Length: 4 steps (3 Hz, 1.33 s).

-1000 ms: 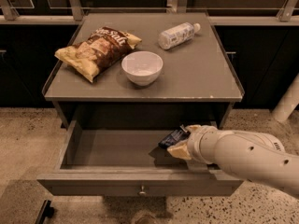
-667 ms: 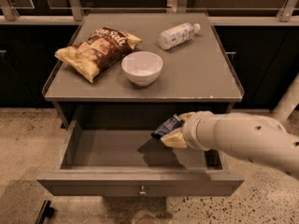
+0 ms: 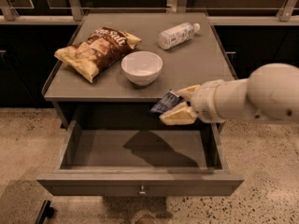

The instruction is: Pick rxbar blueberry from top drawer and place on counter

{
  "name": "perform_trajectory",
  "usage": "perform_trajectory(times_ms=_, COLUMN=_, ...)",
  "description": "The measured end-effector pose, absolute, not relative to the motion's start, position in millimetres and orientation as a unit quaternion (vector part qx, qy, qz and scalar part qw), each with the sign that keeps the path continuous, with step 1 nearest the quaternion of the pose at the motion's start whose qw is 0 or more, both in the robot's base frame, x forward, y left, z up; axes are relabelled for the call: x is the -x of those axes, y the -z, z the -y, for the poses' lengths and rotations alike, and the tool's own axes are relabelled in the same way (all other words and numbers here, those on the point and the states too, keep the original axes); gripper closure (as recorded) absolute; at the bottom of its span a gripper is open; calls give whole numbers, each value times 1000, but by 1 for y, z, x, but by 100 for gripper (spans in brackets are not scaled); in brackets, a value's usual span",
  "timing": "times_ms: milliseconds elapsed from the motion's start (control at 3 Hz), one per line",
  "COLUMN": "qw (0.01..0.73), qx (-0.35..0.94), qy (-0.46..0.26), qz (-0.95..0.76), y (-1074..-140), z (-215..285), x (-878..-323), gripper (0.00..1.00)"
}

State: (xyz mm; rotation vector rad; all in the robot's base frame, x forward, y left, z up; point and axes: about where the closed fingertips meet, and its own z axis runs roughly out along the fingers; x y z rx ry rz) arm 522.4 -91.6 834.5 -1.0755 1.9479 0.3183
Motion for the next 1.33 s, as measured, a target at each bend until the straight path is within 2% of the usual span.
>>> perform_trajectory(times_ms=667, qw=455, qx=385, qy=-126, qz=-793, y=-858, z=167, x=-554, gripper=100)
perform_trajectory(times_ms=1333, qw=470, qx=379, qy=-160, qz=-781, y=-877, z=149, x=-611, gripper=100)
